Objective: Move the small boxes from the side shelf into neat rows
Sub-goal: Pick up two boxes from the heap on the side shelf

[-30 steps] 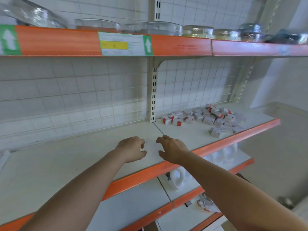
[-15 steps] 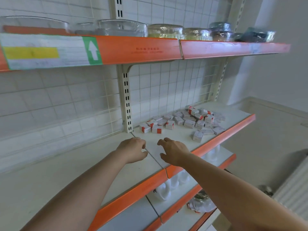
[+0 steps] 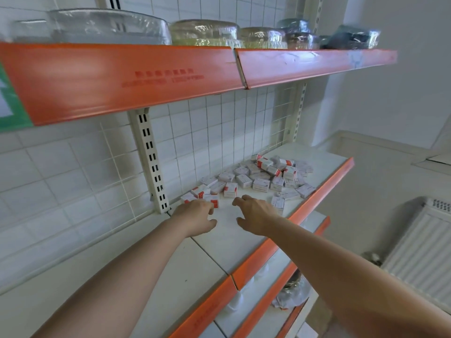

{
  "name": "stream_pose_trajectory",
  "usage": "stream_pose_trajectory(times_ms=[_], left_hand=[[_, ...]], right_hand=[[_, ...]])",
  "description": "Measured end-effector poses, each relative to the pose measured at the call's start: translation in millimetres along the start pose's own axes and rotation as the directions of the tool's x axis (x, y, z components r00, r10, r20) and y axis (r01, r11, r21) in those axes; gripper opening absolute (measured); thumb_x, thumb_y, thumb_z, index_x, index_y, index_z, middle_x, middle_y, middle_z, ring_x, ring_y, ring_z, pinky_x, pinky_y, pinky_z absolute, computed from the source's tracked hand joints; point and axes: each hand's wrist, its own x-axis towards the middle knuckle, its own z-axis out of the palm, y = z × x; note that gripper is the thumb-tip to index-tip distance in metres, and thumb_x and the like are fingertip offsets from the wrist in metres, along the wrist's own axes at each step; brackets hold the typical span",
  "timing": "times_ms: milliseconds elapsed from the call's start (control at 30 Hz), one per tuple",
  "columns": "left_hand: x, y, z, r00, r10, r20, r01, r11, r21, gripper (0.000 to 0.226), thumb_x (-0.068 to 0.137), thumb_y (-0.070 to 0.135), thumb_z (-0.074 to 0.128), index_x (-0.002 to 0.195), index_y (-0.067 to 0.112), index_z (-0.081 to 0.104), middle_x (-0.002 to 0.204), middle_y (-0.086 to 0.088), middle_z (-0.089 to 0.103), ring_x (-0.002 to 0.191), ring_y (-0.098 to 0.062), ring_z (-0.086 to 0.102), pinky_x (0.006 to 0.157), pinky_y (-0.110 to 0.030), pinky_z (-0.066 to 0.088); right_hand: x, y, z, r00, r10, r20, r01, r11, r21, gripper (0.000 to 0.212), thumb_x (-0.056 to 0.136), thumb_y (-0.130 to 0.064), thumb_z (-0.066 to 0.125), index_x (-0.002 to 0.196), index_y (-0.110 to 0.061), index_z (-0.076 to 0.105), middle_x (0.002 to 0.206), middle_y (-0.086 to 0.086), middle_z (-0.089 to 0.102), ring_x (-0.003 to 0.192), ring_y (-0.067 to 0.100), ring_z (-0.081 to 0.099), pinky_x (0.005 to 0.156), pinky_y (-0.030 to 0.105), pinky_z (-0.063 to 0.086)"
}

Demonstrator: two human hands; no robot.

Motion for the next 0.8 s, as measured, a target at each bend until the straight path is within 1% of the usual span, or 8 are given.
stream_pose_trajectory(times_ms=[167, 333, 433, 533, 633, 700, 733, 800], left_hand=[[21, 2, 5, 1.000, -0.017, 0.014, 0.017, 1.000, 0.002, 0.041, 0.091, 0.042, 0.053, 0.127, 0.022, 0.052, 0.132, 0.001, 0.050, 0.117, -0.022, 0.053, 0.090, -0.033, 0.045], [44, 5, 11, 0.996, -0.081, 0.020, 0.081, 0.997, 0.004, 0.040, 0.090, 0.039, 0.053, 0.126, 0.021, 0.050, 0.131, 0.001, 0.048, 0.115, -0.024, 0.052, 0.088, -0.034, 0.046], [62, 9, 13, 0.991, -0.137, 0.011, 0.137, 0.990, -0.019, 0.043, 0.088, 0.031, 0.053, 0.129, 0.022, 0.048, 0.130, 0.000, 0.046, 0.118, -0.024, 0.049, 0.091, -0.035, 0.045], [80, 12, 15, 0.979, -0.202, 0.009, 0.202, 0.979, -0.005, 0.047, 0.086, 0.025, 0.054, 0.132, 0.020, 0.045, 0.129, -0.003, 0.046, 0.120, -0.023, 0.047, 0.092, -0.035, 0.044], [93, 14, 18, 0.964, -0.266, 0.005, 0.265, 0.963, 0.042, 0.052, 0.086, 0.027, 0.056, 0.136, 0.019, 0.042, 0.134, -0.004, 0.044, 0.124, -0.024, 0.043, 0.094, -0.036, 0.041], [99, 16, 23, 0.951, -0.308, 0.001, 0.308, 0.949, 0.068, 0.052, 0.087, 0.027, 0.056, 0.136, 0.019, 0.041, 0.135, -0.005, 0.044, 0.125, -0.024, 0.042, 0.094, -0.036, 0.040], [101, 17, 26, 0.944, -0.329, -0.001, 0.329, 0.942, 0.072, 0.052, 0.088, 0.027, 0.055, 0.137, 0.019, 0.040, 0.136, -0.005, 0.044, 0.126, -0.024, 0.041, 0.095, -0.037, 0.040], [106, 18, 31, 0.929, -0.369, -0.001, 0.368, 0.927, 0.076, 0.052, 0.089, 0.030, 0.054, 0.138, 0.020, 0.039, 0.137, -0.004, 0.044, 0.127, -0.025, 0.040, 0.096, -0.038, 0.040]], right_hand=[[19, 21, 3, 1.000, 0.000, 0.023, 0.000, 1.000, -0.018, 0.052, 0.096, -0.029, 0.049, 0.144, -0.020, 0.034, 0.135, 0.005, 0.046, 0.115, 0.032, 0.055, 0.080, 0.036, 0.046], [43, 45, 6, 0.998, -0.042, 0.049, 0.043, 0.999, -0.026, 0.054, 0.095, -0.028, 0.051, 0.145, -0.020, 0.033, 0.134, 0.005, 0.048, 0.118, 0.030, 0.053, 0.083, 0.038, 0.047], [63, 65, 6, 0.994, -0.098, 0.055, 0.101, 0.994, -0.047, 0.052, 0.094, -0.030, 0.051, 0.142, -0.022, 0.035, 0.133, 0.005, 0.049, 0.117, 0.029, 0.054, 0.082, 0.037, 0.046], [84, 83, 4, 0.984, -0.160, 0.080, 0.164, 0.986, -0.044, 0.055, 0.093, -0.029, 0.052, 0.144, -0.023, 0.032, 0.133, 0.005, 0.048, 0.119, 0.027, 0.051, 0.081, 0.036, 0.045], [104, 98, 3, 0.966, -0.232, 0.112, 0.238, 0.970, -0.048, 0.063, 0.093, -0.026, 0.053, 0.149, -0.023, 0.025, 0.139, 0.006, 0.044, 0.125, 0.027, 0.046, 0.087, 0.037, 0.045], [115, 105, 4, 0.953, -0.276, 0.121, 0.283, 0.958, -0.046, 0.065, 0.093, -0.025, 0.053, 0.150, -0.023, 0.022, 0.142, 0.005, 0.042, 0.128, 0.026, 0.043, 0.088, 0.036, 0.044], [120, 108, 4, 0.946, -0.298, 0.124, 0.306, 0.951, -0.050, 0.065, 0.093, -0.024, 0.053, 0.150, -0.023, 0.022, 0.143, 0.005, 0.041, 0.130, 0.026, 0.041, 0.089, 0.036, 0.043], [130, 112, 4, 0.930, -0.347, 0.122, 0.357, 0.932, -0.071, 0.062, 0.093, -0.023, 0.052, 0.149, -0.021, 0.025, 0.147, 0.003, 0.038, 0.135, 0.024, 0.035, 0.097, 0.037, 0.041]])
